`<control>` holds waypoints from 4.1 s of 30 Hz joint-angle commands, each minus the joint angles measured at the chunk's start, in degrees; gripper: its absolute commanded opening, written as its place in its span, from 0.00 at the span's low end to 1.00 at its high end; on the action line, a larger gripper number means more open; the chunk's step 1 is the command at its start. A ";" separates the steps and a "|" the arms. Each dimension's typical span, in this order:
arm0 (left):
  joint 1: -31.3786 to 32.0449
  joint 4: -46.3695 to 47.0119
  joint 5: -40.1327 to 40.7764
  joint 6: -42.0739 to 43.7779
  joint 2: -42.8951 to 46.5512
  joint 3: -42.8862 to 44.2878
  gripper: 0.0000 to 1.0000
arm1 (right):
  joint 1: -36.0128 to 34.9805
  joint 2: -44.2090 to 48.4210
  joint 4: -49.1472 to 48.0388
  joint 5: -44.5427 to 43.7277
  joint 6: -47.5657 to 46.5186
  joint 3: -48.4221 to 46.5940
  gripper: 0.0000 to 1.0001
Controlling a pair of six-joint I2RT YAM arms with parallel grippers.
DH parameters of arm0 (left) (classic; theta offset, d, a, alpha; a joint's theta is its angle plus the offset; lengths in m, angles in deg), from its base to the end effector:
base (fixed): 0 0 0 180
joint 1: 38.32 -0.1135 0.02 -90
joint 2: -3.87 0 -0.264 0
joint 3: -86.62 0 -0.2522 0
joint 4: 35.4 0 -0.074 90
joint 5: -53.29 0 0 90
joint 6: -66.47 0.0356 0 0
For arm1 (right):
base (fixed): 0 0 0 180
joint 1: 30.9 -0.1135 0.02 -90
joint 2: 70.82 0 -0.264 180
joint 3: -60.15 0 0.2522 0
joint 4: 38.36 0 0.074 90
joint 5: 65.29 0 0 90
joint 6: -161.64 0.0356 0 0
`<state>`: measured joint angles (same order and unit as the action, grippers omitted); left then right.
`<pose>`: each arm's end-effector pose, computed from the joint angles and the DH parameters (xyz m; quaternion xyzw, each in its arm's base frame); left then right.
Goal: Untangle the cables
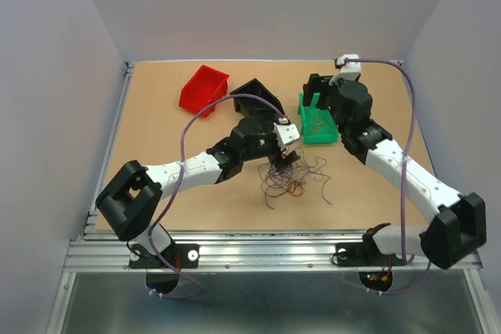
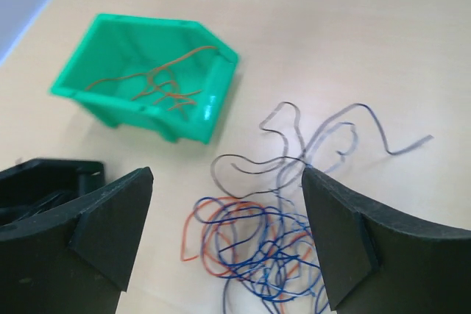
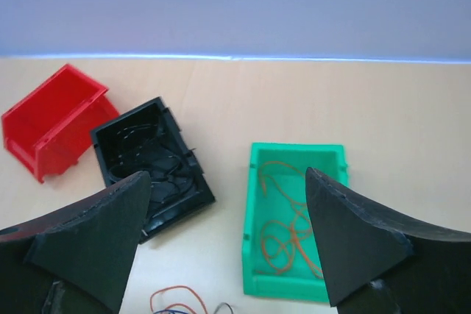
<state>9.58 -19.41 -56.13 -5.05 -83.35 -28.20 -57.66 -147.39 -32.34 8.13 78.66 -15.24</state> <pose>0.2245 -0.2661 0.2712 0.4955 0.5515 -0.2887 0.6058 0.2886 0.1342 0.3515 -0.0333 0.7476 0.0866 0.6576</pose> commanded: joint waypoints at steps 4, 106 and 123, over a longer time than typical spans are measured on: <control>6.58 -3.83 -5.81 6.92 -5.94 4.74 0.93 | -0.13 16.00 4.67 -14.18 4.40 9.15 0.94; 0.53 -27.74 -8.78 -5.47 26.57 16.08 0.00 | -0.13 29.38 -22.66 59.82 -5.18 28.93 0.36; -0.61 -33.01 -23.64 -4.33 22.89 18.98 0.00 | -0.22 29.29 -30.75 68.26 -9.93 32.53 0.69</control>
<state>9.08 -53.28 -76.48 -9.29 -60.22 -12.22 -57.62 -118.93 -57.00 73.41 69.66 15.56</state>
